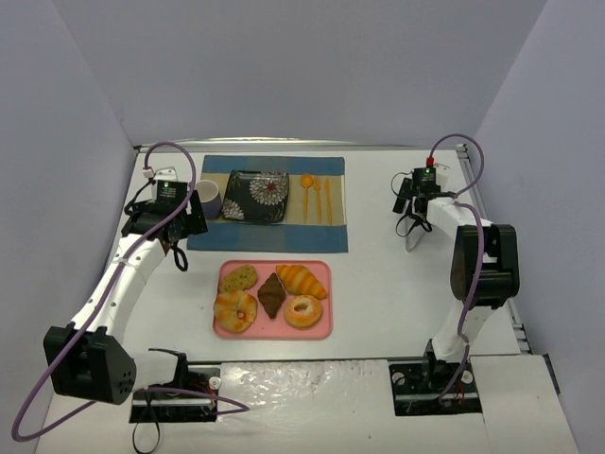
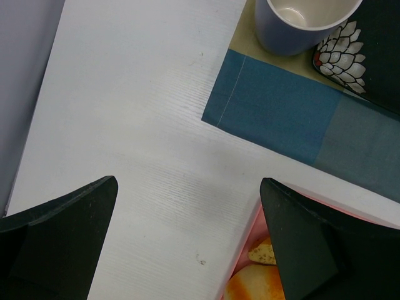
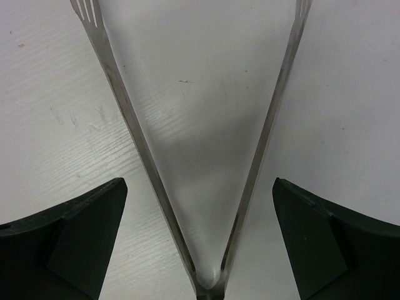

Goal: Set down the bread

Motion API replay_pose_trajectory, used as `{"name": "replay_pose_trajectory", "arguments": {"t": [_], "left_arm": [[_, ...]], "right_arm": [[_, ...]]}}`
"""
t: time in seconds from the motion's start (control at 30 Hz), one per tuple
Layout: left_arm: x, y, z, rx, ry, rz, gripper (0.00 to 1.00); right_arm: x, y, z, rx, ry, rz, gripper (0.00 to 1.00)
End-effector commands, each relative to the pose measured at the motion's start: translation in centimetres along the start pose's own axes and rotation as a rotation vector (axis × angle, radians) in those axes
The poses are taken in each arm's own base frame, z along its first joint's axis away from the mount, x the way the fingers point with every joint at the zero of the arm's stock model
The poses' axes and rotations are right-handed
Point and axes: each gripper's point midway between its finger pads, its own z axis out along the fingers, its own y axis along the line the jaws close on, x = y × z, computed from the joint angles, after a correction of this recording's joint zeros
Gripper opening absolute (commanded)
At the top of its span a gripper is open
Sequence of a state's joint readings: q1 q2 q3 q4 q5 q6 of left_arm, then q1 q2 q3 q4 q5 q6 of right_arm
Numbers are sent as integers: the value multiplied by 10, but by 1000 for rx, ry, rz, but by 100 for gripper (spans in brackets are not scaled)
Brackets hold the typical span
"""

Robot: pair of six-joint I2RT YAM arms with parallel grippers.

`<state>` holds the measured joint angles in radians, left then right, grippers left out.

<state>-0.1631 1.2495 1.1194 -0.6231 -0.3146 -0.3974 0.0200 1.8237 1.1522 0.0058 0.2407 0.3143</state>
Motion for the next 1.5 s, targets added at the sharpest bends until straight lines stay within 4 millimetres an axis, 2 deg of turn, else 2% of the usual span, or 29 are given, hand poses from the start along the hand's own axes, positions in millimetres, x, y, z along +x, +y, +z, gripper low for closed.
{"name": "replay_pose_trajectory", "arguments": {"t": [0.0,0.67,1.1,1.37,1.47], "left_arm": [[-21,2,-6,-4,-75,-19,97],[-22,3,-6,-11,-78,-11,97],[-22,3,-4,-13,-76,-3,97],[-23,3,-3,-19,-76,2,97],[-23,3,-3,-20,-77,2,97]], "right_arm": [[-7,2,5,-18,-26,11,100],[18,-6,26,34,19,20,100],[9,-8,32,65,-16,49,100],[4,-1,36,40,-25,60,100],[-2,-12,39,55,-32,83,100]]}}
